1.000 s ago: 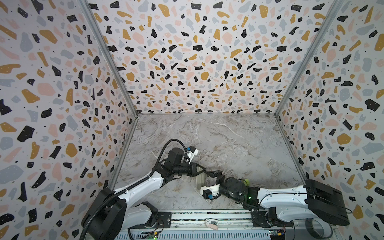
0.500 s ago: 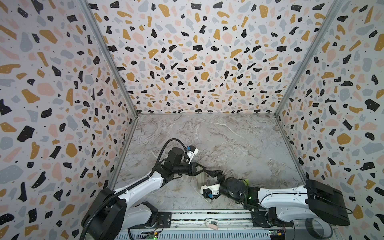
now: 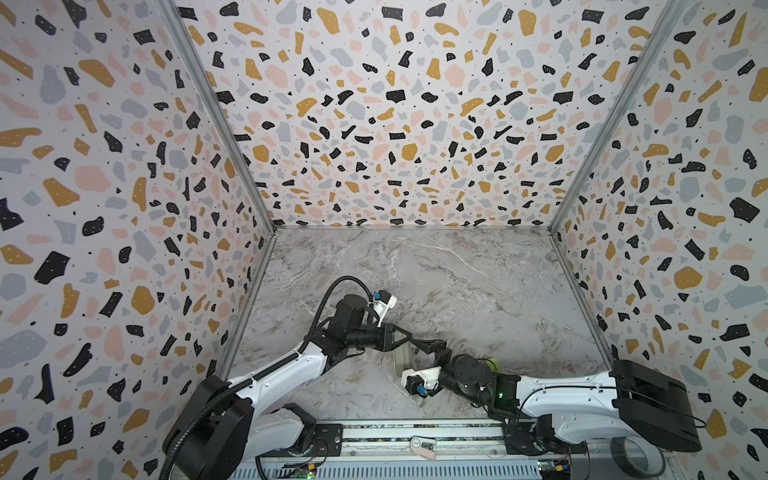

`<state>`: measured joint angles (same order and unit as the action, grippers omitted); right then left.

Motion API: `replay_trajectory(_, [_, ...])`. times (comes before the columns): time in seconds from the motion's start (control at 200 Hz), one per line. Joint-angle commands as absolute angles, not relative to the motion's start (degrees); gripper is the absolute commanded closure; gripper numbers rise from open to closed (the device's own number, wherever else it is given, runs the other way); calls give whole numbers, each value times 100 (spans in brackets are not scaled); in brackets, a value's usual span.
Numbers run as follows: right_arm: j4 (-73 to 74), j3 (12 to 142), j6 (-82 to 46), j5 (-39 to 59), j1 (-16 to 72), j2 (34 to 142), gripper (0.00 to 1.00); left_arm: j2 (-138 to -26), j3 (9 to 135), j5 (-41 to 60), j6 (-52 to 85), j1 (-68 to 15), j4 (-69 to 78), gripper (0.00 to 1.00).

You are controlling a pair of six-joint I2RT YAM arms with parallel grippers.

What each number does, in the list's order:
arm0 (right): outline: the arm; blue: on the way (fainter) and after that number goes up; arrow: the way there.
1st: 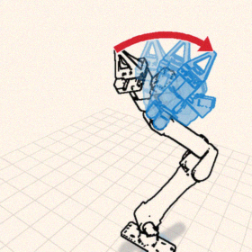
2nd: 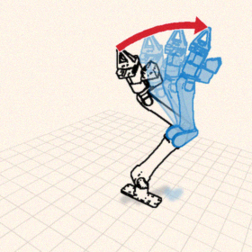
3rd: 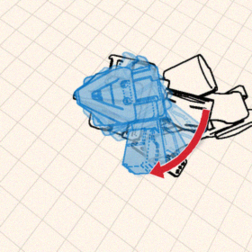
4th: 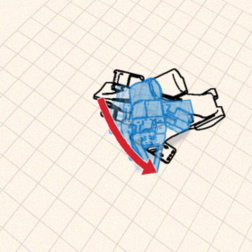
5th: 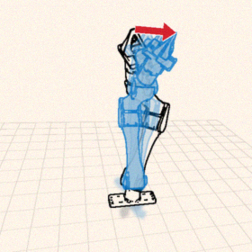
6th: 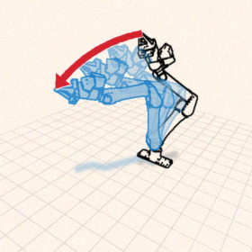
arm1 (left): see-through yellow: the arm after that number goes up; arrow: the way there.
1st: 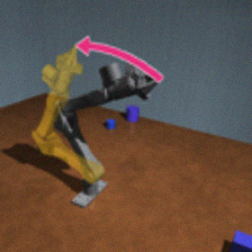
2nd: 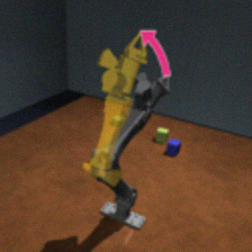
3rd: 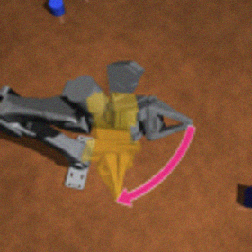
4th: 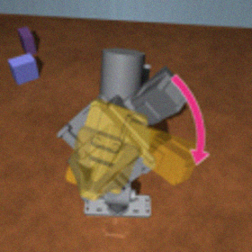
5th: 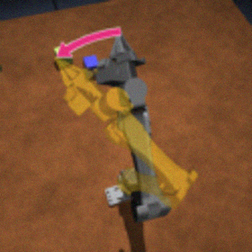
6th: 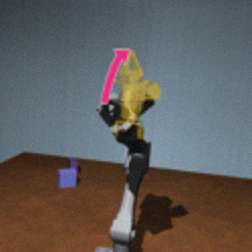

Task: Load the batteries into the remote control

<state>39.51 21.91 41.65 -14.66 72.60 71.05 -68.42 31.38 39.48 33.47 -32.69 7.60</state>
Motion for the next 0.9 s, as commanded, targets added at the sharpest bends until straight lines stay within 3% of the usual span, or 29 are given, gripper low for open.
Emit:
replay_trajectory(0.0, [4280,2268,4102,-1986,7158,6826,14,-6803,3093,4263,3313,-3321,415,100])
replay_trajectory(0.891, [4333,2197,4056,-1894,7160,6727,14,-6864,3154,4192,3312,-3314,390,100])
